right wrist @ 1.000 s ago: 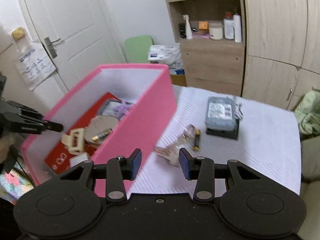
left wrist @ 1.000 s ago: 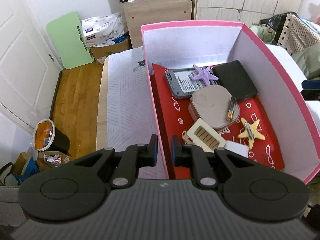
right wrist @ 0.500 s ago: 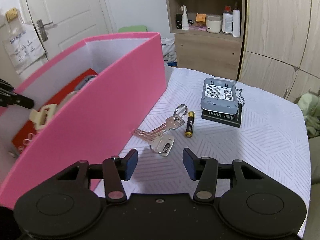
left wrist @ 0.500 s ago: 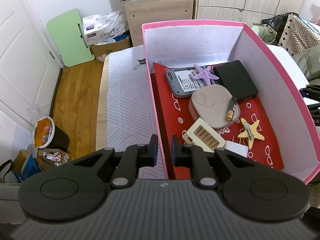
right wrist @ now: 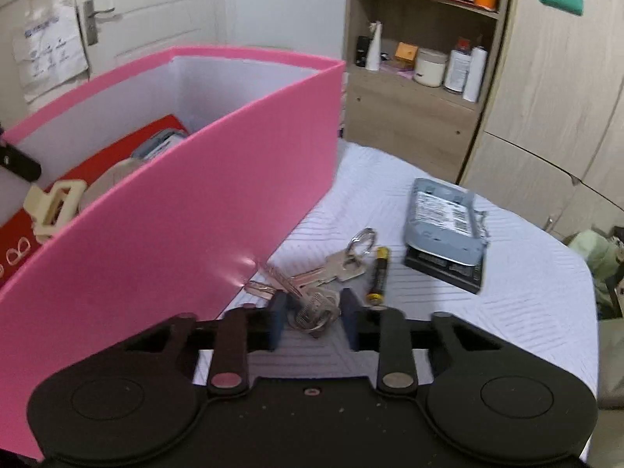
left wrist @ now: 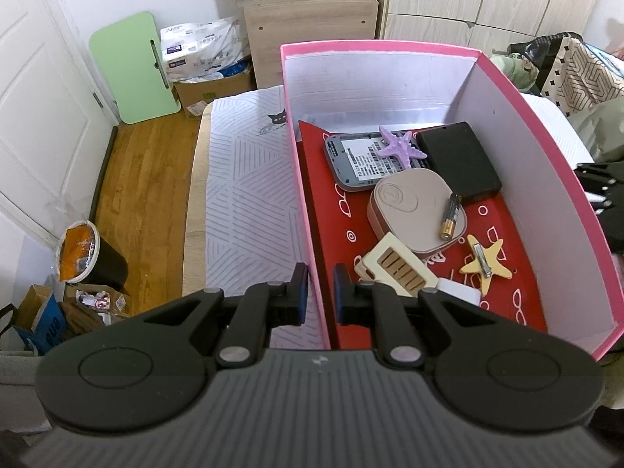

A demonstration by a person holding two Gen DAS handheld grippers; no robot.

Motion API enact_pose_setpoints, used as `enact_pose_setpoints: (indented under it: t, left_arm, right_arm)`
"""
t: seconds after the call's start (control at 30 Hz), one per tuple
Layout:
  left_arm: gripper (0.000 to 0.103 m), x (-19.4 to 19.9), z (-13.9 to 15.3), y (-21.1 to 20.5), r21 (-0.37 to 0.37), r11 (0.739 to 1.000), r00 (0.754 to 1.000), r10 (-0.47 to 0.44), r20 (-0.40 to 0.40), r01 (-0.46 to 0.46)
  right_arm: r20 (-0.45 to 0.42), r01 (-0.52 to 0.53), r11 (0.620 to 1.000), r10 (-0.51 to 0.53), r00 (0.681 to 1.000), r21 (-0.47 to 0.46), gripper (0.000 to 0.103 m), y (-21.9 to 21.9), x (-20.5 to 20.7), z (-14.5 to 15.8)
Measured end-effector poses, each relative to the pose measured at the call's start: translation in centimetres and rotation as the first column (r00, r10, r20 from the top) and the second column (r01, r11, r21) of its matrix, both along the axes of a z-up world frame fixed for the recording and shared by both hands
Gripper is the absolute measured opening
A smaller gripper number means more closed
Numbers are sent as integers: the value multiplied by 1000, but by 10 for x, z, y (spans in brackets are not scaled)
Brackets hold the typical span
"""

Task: Organize rigid objects
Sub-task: 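Grasp the silver key ring with the right gripper and lift, then carry the dangling keys into the pink box and release them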

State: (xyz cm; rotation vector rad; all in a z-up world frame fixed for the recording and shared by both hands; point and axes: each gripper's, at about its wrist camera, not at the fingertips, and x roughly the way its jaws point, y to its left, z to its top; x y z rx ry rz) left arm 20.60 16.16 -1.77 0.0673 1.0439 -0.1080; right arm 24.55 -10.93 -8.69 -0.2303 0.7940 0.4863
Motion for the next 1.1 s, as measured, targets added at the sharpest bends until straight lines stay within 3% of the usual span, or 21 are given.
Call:
enact_pose_setpoints:
  t: [0.03,0.07,0.47,0.73,0.93,1.1]
  left_arm:
    - [12,1,0,0,-1,1000,1000,-1,-2,1]
    - [12,1,0,1,-1,1000,1000,-2,-2,2]
    - [12,2,0,1,-6,1000,1000,2,0,-2]
    - [12,2,-1,1,-17,1000,1000,6,-1,-6]
    - [12,2,-1,2,-21,1000,1000,8,0,-8]
    - [12,2,-1,2,-25,1000,1000,8,1,-8]
  right_arm:
    - [5,12,1000,-12,1000,22,5,-5,-2,5]
    - [4,17,999,-17,1000,47,2,-10,-2,9]
    - [-20,66,979,-64,998,191,2,-33,-4,34]
    - [101,22,976,-44,994,216,2,-26,-14,79]
    - [230,-32,972,-23,973,234,2,-18,-24,127]
    - [278,-113,951,31,960,286,2,-9,-26,155]
